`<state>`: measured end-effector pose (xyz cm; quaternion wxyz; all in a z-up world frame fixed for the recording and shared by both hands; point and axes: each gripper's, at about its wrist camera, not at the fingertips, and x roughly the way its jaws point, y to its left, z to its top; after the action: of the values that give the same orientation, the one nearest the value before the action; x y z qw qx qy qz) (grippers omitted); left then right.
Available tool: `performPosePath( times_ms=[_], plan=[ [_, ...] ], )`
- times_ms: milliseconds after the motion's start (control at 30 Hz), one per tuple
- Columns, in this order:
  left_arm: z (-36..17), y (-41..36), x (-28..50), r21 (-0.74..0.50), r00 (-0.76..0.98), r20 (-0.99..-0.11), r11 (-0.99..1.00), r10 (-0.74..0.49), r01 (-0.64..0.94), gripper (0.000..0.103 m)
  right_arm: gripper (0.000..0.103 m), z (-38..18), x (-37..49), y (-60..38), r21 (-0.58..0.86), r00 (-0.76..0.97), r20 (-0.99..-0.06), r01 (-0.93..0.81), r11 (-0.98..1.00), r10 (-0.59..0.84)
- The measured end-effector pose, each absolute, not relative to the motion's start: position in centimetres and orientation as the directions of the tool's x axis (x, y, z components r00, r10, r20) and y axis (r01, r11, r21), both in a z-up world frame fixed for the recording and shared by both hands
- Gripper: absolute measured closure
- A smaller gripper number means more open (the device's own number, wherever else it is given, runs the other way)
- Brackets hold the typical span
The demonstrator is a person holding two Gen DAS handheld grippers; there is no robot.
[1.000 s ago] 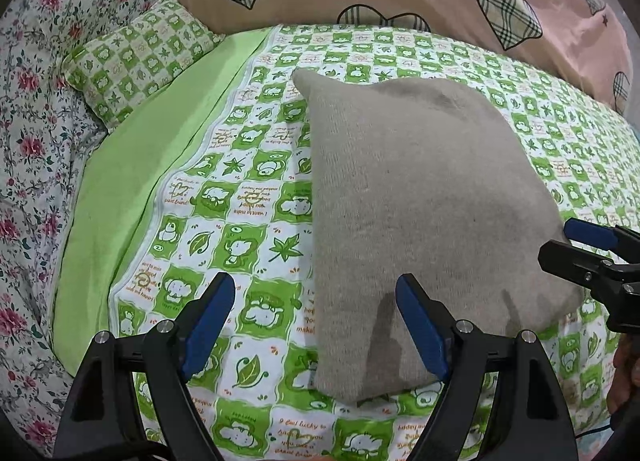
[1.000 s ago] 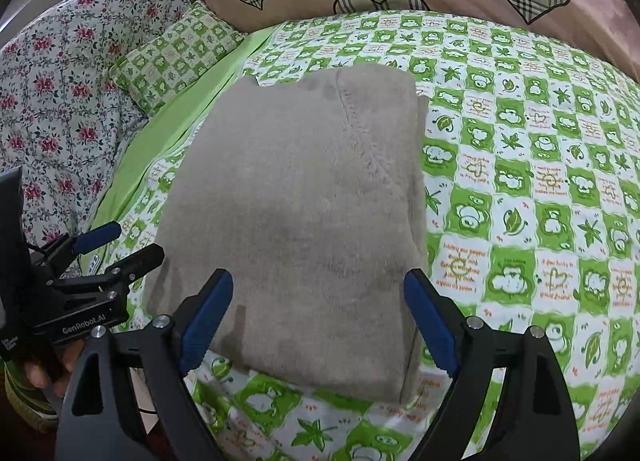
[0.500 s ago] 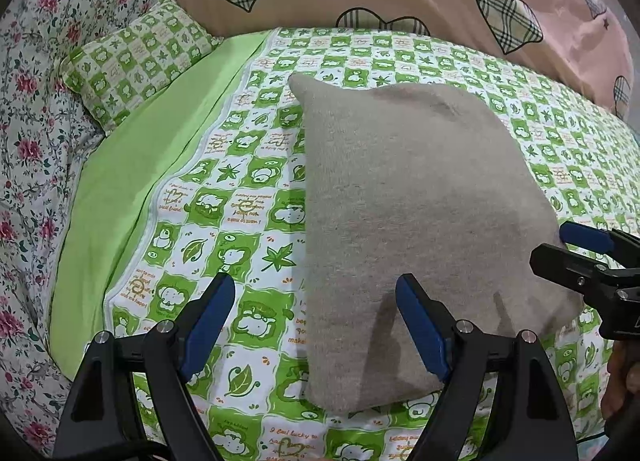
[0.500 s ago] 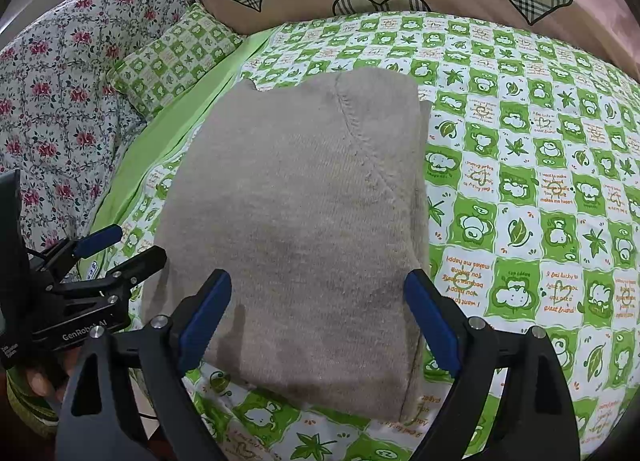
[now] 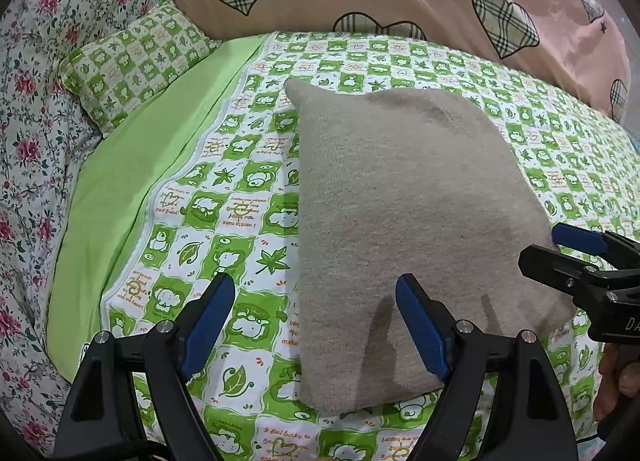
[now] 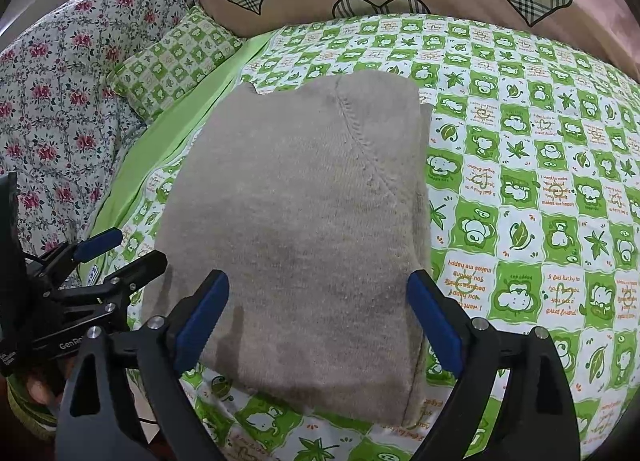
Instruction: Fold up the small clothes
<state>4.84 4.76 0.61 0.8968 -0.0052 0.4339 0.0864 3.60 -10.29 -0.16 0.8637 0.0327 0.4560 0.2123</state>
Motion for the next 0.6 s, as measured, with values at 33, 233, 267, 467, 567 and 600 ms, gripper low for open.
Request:
performPosePath(
  times_ms=[33,233,267,467,567,600],
  plan=[
    [0.61,4.74,4.86,0.066,0.608,-0.780,0.985,0.150,-0.159,0.020,0.012,-0.15,3.65,-10.27,0.251,0.494,-0.773,-0.337,0.908,0.397],
    [0.67,4.56,4.86,0.063,0.609,-0.780,0.986,0.146,-0.156,0.020,0.011,-0.19,3.58,-10.31,0.249,0.494,-0.775,-0.336,0.908,0.395],
    [0.69,4.54,4.85,0.062,0.610,-0.779,0.986,0.145,-0.155,0.020,0.011,-0.18,3.61,-10.30,0.248,0.494,-0.775,-0.336,0.908,0.394],
    [0.78,4.54,4.84,0.063,0.613,-0.777,0.986,0.144,-0.151,0.020,0.011,-0.18,3.66,-10.14,0.248,0.494,-0.775,-0.336,0.909,0.394],
    [0.86,4.43,4.82,0.062,0.615,-0.776,0.986,0.144,-0.152,0.020,0.011,-0.15,3.65,-10.15,0.248,0.494,-0.774,-0.337,0.908,0.395],
    [0.88,4.41,4.81,0.060,0.615,-0.776,0.987,0.141,-0.151,0.020,0.011,-0.15,3.67,-10.13,0.248,0.494,-0.774,-0.337,0.908,0.395]
  ],
)
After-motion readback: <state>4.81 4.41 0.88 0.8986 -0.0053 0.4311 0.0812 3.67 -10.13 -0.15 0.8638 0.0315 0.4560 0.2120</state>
